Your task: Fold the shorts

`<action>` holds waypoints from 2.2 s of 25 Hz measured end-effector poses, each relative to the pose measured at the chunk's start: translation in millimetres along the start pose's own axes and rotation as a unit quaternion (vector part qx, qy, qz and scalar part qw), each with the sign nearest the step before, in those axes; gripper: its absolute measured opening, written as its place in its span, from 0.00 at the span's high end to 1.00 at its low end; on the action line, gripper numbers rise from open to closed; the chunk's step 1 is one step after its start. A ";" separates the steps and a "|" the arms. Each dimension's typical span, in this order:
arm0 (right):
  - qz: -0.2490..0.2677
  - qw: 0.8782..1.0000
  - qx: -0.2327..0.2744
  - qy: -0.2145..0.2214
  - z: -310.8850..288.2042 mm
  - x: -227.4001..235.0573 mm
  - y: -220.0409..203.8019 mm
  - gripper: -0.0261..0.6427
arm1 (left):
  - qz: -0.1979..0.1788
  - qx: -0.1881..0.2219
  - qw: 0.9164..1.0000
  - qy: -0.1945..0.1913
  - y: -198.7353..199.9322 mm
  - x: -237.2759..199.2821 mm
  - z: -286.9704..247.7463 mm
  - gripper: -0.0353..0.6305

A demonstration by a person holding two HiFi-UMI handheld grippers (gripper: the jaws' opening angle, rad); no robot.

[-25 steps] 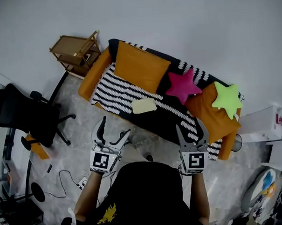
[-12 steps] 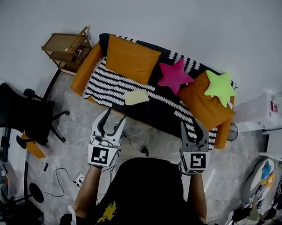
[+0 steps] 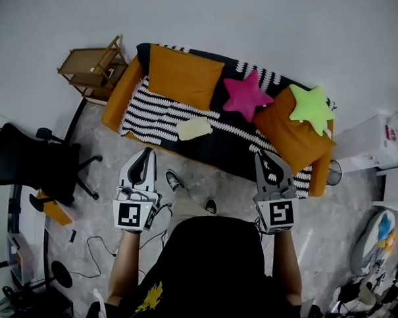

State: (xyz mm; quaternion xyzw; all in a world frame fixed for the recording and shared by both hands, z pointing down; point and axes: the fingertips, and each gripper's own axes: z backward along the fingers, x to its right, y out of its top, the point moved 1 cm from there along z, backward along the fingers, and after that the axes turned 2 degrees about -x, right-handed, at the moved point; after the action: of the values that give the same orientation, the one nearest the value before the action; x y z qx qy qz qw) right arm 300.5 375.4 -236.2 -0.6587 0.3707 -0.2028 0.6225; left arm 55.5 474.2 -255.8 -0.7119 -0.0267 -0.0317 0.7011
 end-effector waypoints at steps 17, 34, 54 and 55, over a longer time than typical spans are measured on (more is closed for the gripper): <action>-0.074 0.995 -0.027 0.068 -5.5 -17.1 4.8 0.94 | 0.001 -0.019 0.999 -0.045 -7.9 17.6 22.6 0.93; -0.120 0.989 -0.022 0.083 -5.9 -39.1 8.8 0.94 | 0.003 -0.008 1.000 -0.008 -15.0 -20.3 59.1 0.93; -0.095 0.991 -0.045 0.086 10.8 -12.2 -14.0 0.94 | -0.007 -0.037 0.999 -0.026 -33.2 6.0 47.1 0.93; -0.092 0.991 -0.048 0.088 12.0 -11.2 -16.6 0.94 | -0.009 -0.039 0.999 -0.029 -34.5 8.8 45.4 0.93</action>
State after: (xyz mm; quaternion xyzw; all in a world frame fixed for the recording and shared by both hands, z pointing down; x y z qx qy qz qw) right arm 306.0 390.9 -219.6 -0.6987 0.3712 -0.2979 0.5341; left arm 61.7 520.1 -221.4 -0.7388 -0.0516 -0.0184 0.6717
